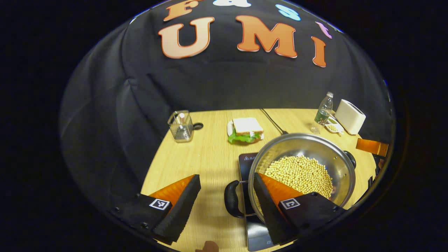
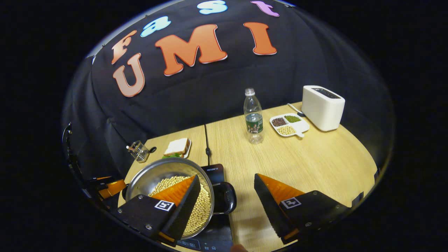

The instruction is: First push the handle of the pot to place it horizontally, then grasp the pot with both hands and set it on the induction cooktop.

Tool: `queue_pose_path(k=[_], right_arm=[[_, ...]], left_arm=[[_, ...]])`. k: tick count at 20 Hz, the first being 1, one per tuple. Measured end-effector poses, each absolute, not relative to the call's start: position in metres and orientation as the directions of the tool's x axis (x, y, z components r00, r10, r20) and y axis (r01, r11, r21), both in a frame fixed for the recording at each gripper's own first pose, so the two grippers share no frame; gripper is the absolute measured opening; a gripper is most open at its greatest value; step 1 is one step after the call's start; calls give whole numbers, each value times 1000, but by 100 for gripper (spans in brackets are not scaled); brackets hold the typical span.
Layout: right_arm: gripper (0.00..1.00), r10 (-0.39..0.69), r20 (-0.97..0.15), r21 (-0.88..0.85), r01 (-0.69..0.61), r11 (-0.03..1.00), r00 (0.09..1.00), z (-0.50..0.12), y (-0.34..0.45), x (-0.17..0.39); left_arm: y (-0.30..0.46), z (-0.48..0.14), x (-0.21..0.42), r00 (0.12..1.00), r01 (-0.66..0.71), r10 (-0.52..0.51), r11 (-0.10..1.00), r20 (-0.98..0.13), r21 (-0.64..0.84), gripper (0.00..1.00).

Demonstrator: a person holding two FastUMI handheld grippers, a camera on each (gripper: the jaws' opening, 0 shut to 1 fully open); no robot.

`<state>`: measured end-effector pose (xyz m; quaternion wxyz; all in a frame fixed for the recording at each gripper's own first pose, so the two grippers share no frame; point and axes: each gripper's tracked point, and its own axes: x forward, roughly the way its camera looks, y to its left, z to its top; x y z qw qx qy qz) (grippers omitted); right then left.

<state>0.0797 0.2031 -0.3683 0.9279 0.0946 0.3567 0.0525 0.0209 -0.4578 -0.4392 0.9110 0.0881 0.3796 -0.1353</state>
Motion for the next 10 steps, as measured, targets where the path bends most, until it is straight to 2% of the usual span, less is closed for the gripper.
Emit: queue_pose_path(k=[4,6,10], right_arm=[[95,180,-540,155,-113,981,822,-292,186,69],[95,179,-459,106,-147,983,870,-242,173,65],[95,193,-331,50,-187,981,924,-156,151,50]], left_arm=[[-477,-333,21,818,282,-205,957,-537,63,98],[-483,-277,13,865,267,-223,963,-450,37,96],[-476,-172,-2,944,206,-202,978,-262,-11,100]])
